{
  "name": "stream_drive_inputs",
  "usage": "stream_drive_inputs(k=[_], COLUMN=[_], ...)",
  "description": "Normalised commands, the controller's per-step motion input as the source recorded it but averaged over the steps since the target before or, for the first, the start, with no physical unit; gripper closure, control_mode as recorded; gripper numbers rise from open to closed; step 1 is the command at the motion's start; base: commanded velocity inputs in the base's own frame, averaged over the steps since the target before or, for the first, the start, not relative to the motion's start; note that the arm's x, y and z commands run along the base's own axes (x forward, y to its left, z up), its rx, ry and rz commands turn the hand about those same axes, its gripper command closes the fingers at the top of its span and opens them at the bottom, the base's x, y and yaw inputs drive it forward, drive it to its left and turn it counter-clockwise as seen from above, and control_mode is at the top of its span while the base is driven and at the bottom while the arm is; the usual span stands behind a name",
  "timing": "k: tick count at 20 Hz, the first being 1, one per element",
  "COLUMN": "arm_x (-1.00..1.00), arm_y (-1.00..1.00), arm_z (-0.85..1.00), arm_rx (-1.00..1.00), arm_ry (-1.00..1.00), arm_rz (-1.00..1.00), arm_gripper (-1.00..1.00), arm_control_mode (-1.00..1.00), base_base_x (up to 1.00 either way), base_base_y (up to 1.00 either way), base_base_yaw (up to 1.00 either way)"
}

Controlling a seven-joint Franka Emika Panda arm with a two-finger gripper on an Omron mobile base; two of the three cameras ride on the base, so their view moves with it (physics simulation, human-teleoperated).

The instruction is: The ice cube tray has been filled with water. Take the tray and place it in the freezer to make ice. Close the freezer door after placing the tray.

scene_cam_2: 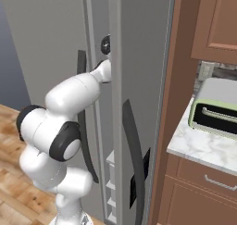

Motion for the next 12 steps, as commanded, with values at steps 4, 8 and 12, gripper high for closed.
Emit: stream_drive_inputs(k=[4,8,12], arm_x=[0.34,0.37,0.27], arm_y=[-0.43,-0.29,-0.11], arm_z=[0.0,0.0,0.0], arm_rx=[0.0,0.0,0.0], arm_ry=[0.07,0.1,0.17], arm_rz=[0.02,0.03,0.01], arm_gripper=[-1.0,-1.0,-1.0], arm_control_mode=[-1.0,-1.0,-1.0], base_base_x=[0.0,0.0,0.0], base_base_y=[0.0,0.0,0.0], base_base_yaw=[0.0,0.0,0.0])
